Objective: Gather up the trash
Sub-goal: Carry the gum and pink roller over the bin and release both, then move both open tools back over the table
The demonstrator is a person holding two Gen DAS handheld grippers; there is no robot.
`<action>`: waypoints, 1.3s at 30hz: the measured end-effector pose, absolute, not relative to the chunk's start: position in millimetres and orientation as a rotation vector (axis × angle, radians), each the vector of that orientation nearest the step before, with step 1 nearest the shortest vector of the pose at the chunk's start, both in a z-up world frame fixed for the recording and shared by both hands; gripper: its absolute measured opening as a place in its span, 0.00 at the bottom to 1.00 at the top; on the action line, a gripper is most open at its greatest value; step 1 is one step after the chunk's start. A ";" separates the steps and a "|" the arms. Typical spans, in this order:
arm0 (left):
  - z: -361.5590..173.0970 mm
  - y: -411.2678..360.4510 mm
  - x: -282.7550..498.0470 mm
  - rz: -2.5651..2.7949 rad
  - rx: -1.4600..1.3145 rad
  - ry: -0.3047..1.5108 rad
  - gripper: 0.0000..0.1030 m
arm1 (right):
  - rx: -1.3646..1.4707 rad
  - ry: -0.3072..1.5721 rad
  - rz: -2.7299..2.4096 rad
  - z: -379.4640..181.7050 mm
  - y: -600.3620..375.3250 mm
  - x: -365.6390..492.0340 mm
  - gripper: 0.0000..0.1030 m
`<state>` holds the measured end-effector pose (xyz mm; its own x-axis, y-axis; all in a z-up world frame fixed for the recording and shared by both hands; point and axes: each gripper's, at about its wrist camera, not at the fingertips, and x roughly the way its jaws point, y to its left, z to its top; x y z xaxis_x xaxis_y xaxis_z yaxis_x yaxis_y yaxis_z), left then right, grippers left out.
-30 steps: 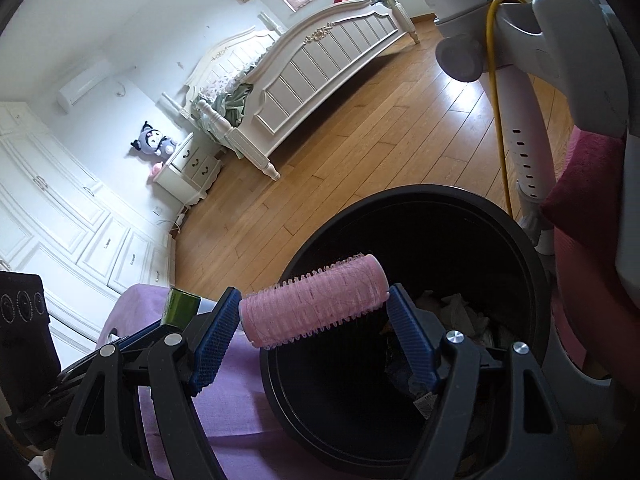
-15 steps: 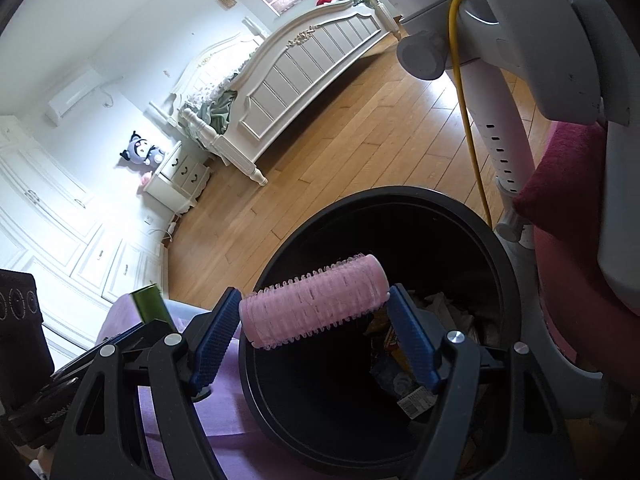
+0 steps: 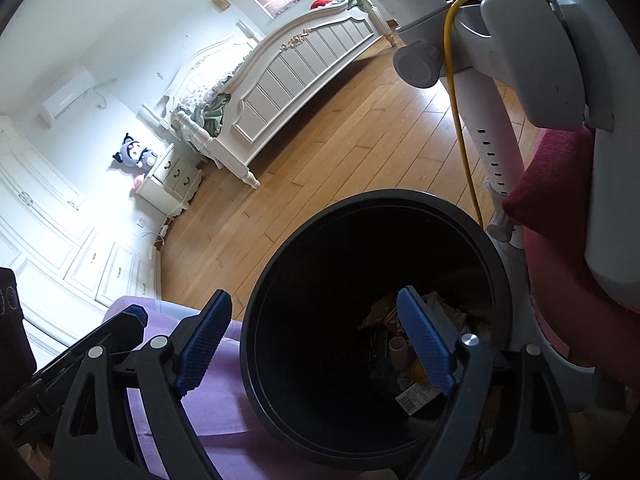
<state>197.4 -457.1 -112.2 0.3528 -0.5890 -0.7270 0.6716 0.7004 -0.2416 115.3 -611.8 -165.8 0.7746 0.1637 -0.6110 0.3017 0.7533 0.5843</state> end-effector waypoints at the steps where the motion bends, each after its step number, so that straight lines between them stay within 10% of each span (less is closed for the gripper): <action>1: -109.4 -453.8 196.2 -0.817 0.101 0.889 0.47 | 0.724 0.696 -0.077 -164.5 -608.9 115.7 0.82; 8: -88.9 -413.4 190.4 -0.740 0.090 0.832 0.66 | 0.653 0.698 -0.025 -146.9 -571.4 122.8 0.82; 39: -119.7 -33.0 189.2 -0.523 0.280 0.959 0.66 | -0.079 0.857 0.671 -88.5 -238.4 136.2 0.60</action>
